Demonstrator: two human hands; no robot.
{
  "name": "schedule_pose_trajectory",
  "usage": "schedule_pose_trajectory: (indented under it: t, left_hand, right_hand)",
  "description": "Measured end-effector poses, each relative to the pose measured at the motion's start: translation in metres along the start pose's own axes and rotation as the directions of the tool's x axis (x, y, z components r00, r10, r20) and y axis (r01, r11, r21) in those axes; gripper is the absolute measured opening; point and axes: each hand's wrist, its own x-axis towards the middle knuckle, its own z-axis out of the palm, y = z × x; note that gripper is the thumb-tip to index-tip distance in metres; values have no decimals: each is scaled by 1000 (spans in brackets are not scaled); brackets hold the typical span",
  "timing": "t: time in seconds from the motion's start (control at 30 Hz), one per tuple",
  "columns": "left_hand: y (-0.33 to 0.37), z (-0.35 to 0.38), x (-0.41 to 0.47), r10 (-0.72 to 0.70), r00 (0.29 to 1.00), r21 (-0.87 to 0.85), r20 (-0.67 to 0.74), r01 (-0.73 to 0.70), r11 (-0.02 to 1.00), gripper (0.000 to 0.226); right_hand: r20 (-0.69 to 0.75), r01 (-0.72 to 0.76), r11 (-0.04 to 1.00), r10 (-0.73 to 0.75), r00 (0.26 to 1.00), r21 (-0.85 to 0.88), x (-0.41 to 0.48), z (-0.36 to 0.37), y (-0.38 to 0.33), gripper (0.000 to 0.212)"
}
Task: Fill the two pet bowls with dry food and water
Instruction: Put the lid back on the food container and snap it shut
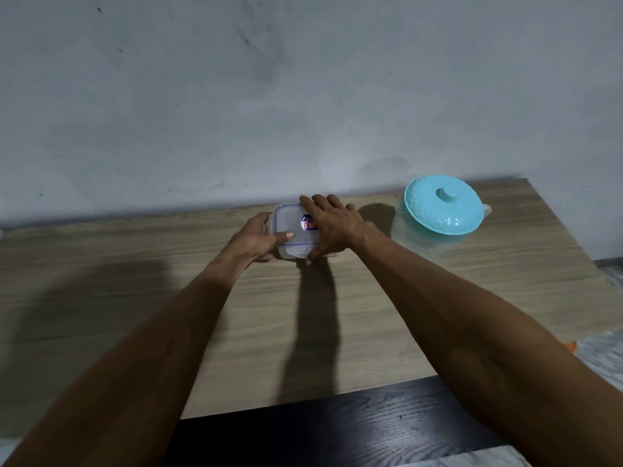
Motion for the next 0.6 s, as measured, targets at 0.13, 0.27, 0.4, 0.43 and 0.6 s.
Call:
schedule_pose_trajectory:
  t: [0.13, 0.27, 0.4, 0.43, 0.6]
  left_hand:
    - [-2, 3, 0, -1, 1000, -22, -7, 1, 1000, 59]
    - [0, 3, -1, -3, 1000, -2, -11, 3, 1000, 58]
    - [4, 4, -4, -6, 1000, 43, -9, 7, 999, 53]
    - [5, 3, -5, -9, 1000, 52, -6, 9, 999, 52]
    - [7, 0, -11, -4, 1000, 82, -3, 4, 997, 50]
  right_hand:
    - [-76, 0, 998, -5, 997, -64, 2, 5, -1, 127]
    - [-57, 11, 998, -14, 998, -59, 6, 5, 0, 126]
    - [7, 3, 999, -3, 1000, -53, 13, -3, -1, 122]
    - [13, 7, 999, -6, 1000, -51, 15, -4, -1, 121]
    - [-14, -18, 998, 19, 1000, 53, 6, 3, 1, 133]
